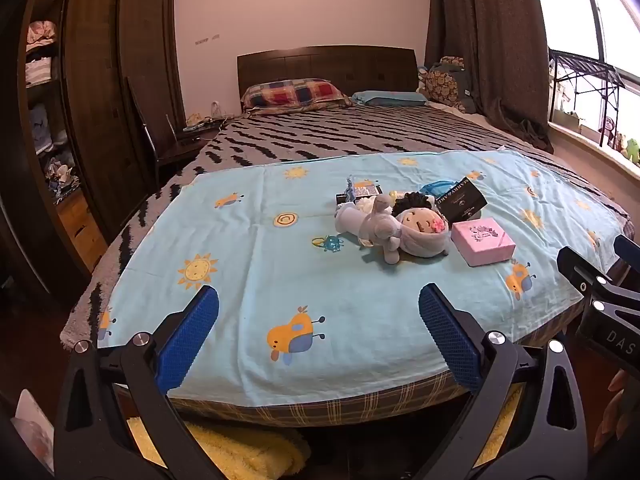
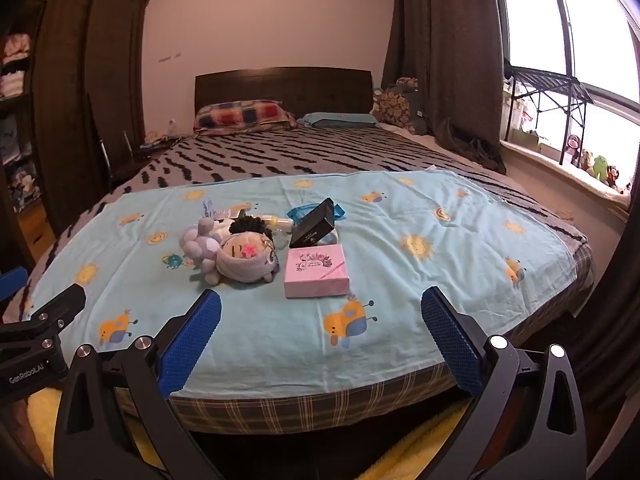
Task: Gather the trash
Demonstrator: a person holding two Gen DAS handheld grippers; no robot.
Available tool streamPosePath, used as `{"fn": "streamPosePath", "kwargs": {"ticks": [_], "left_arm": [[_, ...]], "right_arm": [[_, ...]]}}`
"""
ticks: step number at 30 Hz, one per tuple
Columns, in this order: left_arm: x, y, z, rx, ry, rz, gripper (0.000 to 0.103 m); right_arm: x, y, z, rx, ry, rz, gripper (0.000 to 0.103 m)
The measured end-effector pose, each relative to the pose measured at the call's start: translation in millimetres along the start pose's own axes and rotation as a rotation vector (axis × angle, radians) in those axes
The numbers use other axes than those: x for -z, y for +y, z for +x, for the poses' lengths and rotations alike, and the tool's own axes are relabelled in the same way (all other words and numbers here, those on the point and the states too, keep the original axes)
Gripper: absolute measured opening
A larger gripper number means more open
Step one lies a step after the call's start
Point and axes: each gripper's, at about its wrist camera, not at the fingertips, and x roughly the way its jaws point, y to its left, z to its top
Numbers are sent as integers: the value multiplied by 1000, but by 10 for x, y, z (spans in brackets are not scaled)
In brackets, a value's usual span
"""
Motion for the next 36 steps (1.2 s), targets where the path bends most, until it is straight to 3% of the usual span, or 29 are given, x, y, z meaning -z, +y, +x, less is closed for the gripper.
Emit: {"fn": "streamPosePath", "kwargs": {"ticks": [36], "left_arm": [[-21,14,7,6,9,-22,95]], "right_arm": [[-30,176,11,-11,20,4,100]]}}
